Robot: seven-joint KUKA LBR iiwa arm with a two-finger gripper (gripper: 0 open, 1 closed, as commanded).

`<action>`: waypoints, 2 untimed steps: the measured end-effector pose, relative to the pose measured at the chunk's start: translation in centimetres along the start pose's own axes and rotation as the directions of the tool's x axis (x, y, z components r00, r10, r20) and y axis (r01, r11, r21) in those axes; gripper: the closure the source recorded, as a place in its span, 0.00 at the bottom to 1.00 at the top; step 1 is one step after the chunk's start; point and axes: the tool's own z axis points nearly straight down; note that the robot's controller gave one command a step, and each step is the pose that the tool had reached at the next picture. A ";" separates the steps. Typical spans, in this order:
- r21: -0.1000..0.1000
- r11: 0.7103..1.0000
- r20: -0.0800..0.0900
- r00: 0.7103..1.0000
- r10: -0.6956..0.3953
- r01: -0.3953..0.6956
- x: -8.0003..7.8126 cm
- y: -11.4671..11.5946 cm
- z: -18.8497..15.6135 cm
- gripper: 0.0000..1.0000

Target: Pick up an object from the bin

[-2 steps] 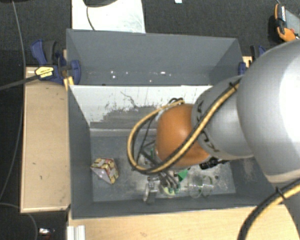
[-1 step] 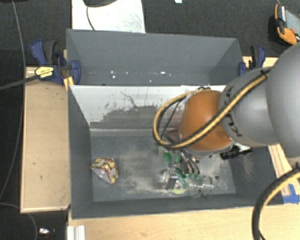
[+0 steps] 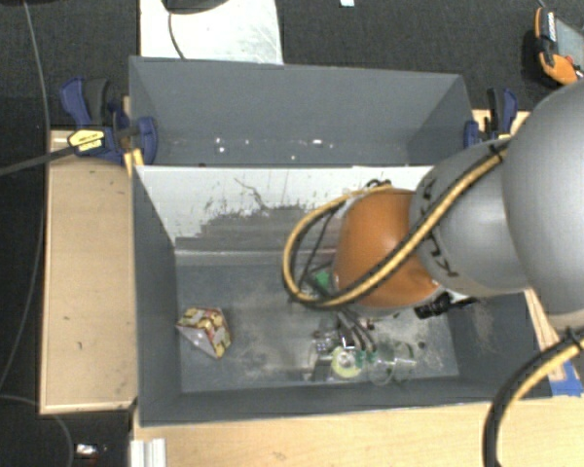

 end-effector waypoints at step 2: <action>0.001 0.919 0.004 0.919 -0.395 0.395 -1.9 -5.8 -5.2 0.00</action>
Offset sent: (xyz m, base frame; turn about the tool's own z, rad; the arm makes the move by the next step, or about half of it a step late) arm 0.0185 -0.0608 0.0548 -0.4488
